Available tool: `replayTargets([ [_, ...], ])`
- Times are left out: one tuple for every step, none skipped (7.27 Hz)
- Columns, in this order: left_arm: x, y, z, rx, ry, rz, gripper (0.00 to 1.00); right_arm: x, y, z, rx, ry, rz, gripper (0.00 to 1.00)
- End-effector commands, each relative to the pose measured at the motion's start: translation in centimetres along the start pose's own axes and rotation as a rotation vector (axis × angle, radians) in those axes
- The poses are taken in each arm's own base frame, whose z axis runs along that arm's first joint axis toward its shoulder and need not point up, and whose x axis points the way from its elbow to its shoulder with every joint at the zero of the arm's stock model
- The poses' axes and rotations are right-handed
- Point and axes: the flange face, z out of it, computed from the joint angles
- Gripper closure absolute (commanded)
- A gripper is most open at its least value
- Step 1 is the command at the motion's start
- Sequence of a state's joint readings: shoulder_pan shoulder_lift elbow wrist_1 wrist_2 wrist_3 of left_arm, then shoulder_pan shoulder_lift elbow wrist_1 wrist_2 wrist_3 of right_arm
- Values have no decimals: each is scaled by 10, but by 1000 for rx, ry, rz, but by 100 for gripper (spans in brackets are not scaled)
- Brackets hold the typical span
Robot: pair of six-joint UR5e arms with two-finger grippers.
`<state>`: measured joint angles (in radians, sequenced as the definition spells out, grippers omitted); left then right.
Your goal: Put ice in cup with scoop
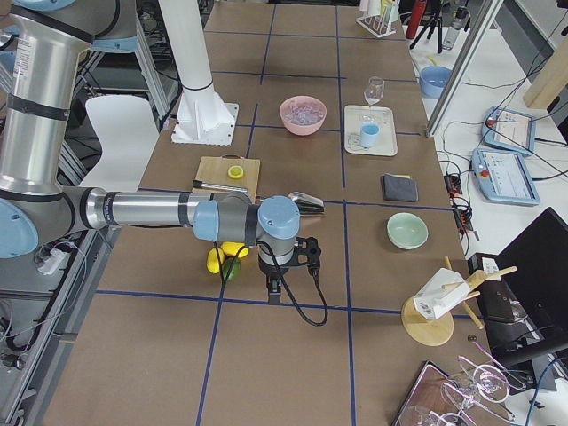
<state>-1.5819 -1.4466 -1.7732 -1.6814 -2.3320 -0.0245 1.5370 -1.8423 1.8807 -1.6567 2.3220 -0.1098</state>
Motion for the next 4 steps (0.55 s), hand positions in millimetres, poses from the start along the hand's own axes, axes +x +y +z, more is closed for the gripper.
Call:
replayTargets([
  [20, -10, 4, 71, 17, 112, 0, -1, 0, -1, 1, 0, 0, 0],
  [44, -15, 19, 92, 36, 215, 0, -1, 0, -1, 1, 0, 0, 0],
  [83, -22, 42, 69, 67, 317, 0, -1, 0, -1, 1, 0, 0, 0],
  [126, -46, 51, 85, 98, 415, 0, -1, 0, -1, 2, 0, -1, 0],
])
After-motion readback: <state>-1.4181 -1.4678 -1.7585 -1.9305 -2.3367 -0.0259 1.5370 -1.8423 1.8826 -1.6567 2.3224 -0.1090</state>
